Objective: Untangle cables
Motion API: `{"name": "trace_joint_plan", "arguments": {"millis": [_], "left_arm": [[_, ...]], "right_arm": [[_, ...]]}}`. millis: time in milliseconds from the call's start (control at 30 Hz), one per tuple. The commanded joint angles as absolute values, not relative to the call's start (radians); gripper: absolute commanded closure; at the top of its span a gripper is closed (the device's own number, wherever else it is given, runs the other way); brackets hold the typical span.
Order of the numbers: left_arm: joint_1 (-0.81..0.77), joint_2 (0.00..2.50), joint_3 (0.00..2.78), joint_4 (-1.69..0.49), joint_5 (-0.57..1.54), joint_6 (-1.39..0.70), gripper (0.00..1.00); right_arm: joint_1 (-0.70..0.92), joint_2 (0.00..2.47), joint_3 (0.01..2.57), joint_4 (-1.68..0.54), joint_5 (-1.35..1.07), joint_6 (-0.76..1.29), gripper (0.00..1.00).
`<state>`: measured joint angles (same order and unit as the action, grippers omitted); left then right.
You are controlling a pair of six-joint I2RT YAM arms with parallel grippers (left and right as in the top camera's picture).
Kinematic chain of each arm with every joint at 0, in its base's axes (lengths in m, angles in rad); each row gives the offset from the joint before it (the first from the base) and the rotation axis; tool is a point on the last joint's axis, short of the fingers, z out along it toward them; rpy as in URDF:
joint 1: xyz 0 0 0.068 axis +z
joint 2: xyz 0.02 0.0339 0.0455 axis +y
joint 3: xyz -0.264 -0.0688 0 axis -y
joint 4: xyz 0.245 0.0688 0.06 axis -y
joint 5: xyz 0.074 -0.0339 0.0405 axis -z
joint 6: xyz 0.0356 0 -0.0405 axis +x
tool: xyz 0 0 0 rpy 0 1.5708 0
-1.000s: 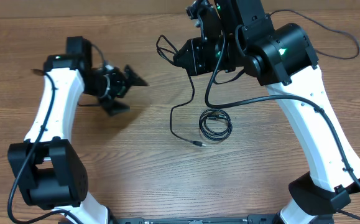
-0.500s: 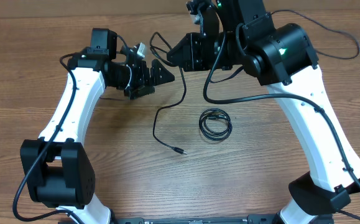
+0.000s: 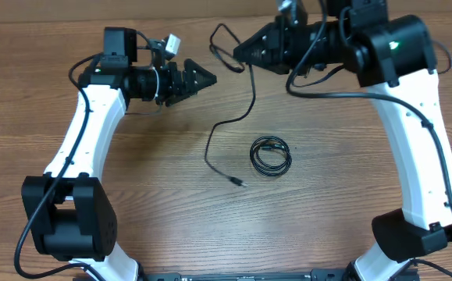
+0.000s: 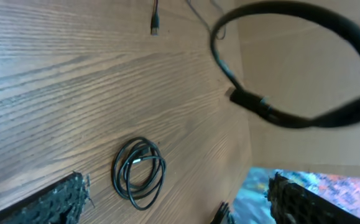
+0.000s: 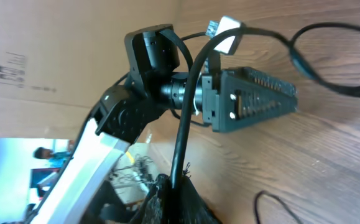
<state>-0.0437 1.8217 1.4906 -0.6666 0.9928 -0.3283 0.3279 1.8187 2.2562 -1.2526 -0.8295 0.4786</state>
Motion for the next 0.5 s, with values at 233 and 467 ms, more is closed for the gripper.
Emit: {"name": "trace_joint_plan", "arguments": {"millis": [233, 467], "left_arm": [[-0.012, 1.812, 1.494, -0.521, 1.131, -0.428, 0.05], [-0.015, 1.812, 1.494, -0.486, 1.179, -0.427, 0.05]], "right_arm": [[0.296, 1.819, 2.262, -1.241, -1.035, 0.583, 0.96], [0.296, 1.819, 2.262, -1.15, -1.075, 0.693, 0.96]]}}
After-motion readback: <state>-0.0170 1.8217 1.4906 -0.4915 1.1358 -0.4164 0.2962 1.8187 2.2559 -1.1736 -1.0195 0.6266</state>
